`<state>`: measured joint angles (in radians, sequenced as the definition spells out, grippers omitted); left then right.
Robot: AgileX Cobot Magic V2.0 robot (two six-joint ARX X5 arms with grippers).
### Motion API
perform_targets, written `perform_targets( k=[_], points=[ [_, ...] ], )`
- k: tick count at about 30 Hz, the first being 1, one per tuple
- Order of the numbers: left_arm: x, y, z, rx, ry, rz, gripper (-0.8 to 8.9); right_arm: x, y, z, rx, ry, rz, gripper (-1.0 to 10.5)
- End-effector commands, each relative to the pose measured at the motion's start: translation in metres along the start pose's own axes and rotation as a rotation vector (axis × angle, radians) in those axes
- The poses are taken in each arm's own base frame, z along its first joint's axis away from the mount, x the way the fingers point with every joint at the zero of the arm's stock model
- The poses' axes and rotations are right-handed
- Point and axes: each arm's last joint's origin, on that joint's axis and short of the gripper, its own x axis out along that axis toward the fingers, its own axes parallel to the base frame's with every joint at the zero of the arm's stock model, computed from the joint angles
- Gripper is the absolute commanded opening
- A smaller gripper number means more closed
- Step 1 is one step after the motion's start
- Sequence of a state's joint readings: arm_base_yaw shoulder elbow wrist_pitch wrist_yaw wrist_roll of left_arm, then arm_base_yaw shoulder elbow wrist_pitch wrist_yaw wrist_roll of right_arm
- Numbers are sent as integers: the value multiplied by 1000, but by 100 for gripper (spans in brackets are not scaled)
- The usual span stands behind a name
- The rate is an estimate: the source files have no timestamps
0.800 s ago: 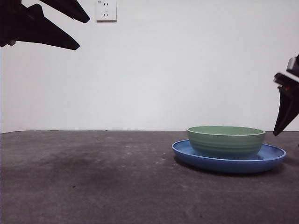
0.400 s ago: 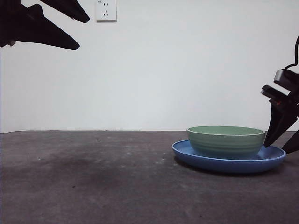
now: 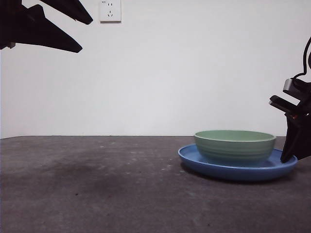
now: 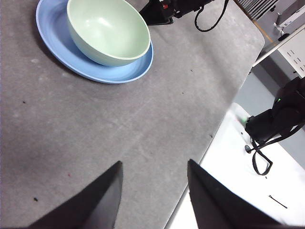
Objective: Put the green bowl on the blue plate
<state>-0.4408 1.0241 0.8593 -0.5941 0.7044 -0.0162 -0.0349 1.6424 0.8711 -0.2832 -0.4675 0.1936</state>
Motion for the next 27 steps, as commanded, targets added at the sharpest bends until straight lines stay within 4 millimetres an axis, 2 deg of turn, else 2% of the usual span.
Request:
perform_targets(
  k=[1, 8, 18, 23, 27],
  points=[
    [0, -2, 3, 11, -6, -8, 218, 2, 0, 6, 3, -11, 2, 11],
    [0, -2, 2, 8, -3, -8, 218, -4, 4, 10, 16, -49, 36, 11],
    [0, -2, 2, 9, -3, -8, 218, -30, 20, 15, 23, -134, 105, 11],
    [0, -2, 2, 9, -3, -8, 218, -39, 32, 15, 17, -147, 166, 11],
    [0, -2, 2, 9, -3, -8, 218, -37, 46, 12, 2, -133, 192, 11]
  ],
)
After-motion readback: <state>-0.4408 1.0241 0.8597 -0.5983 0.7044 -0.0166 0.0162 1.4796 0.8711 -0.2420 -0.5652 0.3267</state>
